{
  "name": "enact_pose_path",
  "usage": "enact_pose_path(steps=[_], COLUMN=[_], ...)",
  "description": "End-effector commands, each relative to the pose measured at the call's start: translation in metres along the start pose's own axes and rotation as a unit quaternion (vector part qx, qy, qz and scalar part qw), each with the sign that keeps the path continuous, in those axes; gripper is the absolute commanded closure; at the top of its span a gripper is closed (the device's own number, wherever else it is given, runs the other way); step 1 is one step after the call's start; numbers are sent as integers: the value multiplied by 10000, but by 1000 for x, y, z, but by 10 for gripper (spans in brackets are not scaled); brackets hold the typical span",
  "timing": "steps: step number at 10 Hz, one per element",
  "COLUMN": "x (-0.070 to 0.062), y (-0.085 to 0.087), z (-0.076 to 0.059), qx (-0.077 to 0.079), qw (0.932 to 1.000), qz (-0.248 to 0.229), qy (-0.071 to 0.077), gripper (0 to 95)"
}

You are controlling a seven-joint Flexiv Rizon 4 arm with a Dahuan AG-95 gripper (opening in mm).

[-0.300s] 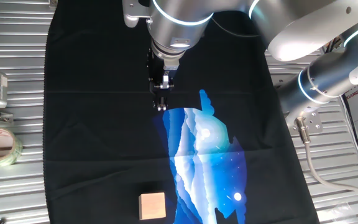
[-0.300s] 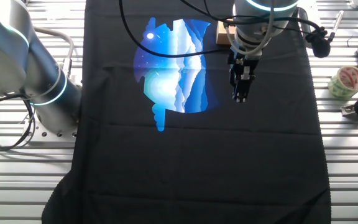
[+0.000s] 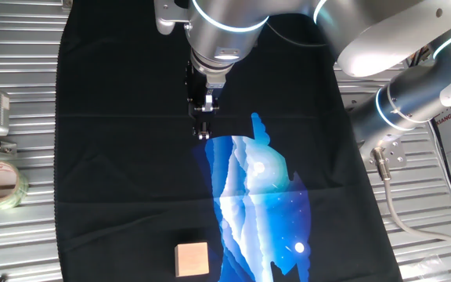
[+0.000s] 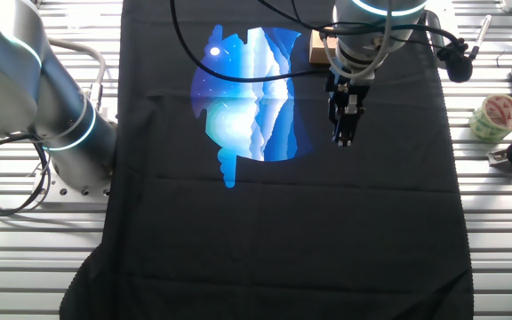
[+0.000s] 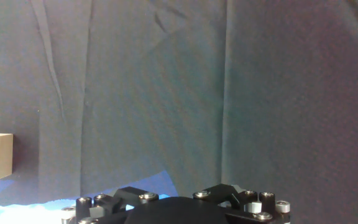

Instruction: Approach and touch the side of the small block

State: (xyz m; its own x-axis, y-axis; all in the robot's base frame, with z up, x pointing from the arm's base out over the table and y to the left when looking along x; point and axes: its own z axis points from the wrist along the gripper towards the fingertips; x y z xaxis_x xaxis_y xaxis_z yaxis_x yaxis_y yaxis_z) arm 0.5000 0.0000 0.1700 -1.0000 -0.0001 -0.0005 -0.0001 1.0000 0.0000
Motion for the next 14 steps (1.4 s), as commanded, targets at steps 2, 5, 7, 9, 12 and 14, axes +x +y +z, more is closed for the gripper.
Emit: enact_pose_path(steps=[2, 5, 7, 9, 12, 14], x=[0, 0, 0, 0, 0, 0], y=[0, 0, 0, 0, 0, 0], z=[0, 0, 0, 0, 0, 0], qx=[113, 101, 109, 111, 103, 105], qw=[9992, 9992, 9992, 9992, 9992, 9992], qz=[232, 237, 233, 234, 238, 243], qy=[-305, -305, -300, -301, -304, -305], gripper=[950, 950, 950, 950, 950, 950])
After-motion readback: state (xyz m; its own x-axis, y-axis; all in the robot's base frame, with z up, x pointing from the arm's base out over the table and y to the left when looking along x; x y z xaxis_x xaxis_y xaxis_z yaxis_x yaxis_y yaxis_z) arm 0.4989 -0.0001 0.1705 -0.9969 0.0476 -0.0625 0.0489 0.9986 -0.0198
